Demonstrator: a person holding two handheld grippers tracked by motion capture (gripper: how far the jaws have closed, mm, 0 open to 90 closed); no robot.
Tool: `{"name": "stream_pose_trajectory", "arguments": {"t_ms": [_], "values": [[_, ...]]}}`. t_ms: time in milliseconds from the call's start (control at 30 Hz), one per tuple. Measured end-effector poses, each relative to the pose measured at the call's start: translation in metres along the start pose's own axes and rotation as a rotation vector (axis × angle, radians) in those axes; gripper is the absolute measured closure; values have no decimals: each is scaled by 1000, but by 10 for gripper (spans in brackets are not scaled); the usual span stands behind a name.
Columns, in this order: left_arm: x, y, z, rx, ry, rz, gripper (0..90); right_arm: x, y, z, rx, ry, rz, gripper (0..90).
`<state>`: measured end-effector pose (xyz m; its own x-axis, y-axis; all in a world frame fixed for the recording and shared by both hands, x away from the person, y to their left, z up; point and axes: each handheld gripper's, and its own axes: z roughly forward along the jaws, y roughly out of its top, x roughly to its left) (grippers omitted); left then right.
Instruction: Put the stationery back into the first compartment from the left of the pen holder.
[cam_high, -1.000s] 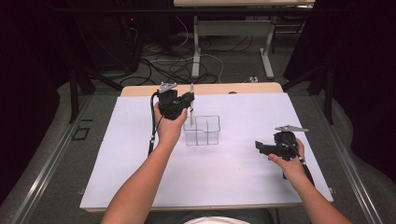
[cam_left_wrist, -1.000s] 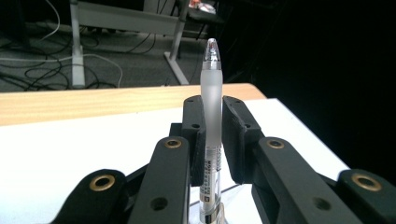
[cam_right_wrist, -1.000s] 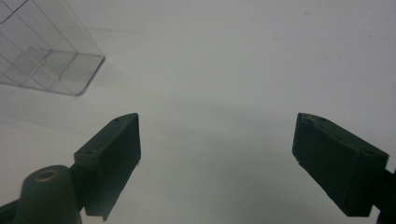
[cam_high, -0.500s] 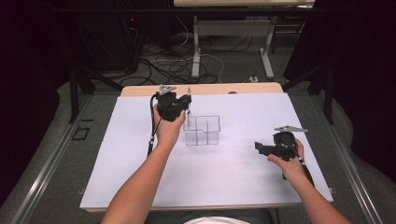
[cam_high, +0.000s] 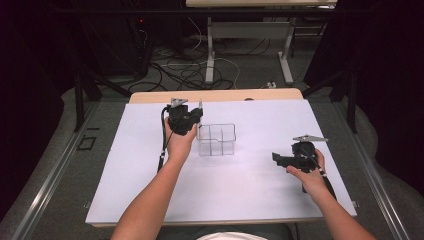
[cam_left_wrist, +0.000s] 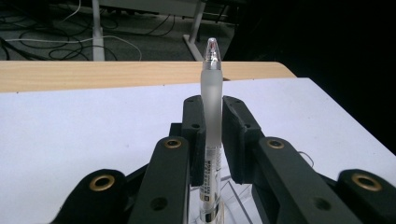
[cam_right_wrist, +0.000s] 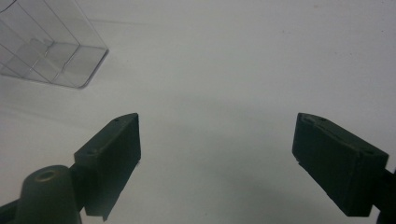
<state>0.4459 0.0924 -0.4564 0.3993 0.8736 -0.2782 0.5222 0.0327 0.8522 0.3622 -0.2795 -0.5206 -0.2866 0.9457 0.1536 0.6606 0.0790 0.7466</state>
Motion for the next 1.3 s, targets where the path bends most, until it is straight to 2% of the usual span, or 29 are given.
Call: {"name": "stream_pose_trajectory", "arguments": {"t_ms": [333, 633, 1000, 1300], "values": [[1, -13, 5, 17, -1, -1, 800, 0, -1, 1, 8, 6, -9, 148], [2, -16, 4, 25, -5, -9, 794, 0, -1, 3, 15, 10, -15, 149], [13, -13, -16, 3, -49, -23, 622, 1, -2, 4, 25, 10, -11, 149], [29, -15, -34, -14, -15, -23, 527, 2, -3, 5, 25, 9, -20, 149]]}}
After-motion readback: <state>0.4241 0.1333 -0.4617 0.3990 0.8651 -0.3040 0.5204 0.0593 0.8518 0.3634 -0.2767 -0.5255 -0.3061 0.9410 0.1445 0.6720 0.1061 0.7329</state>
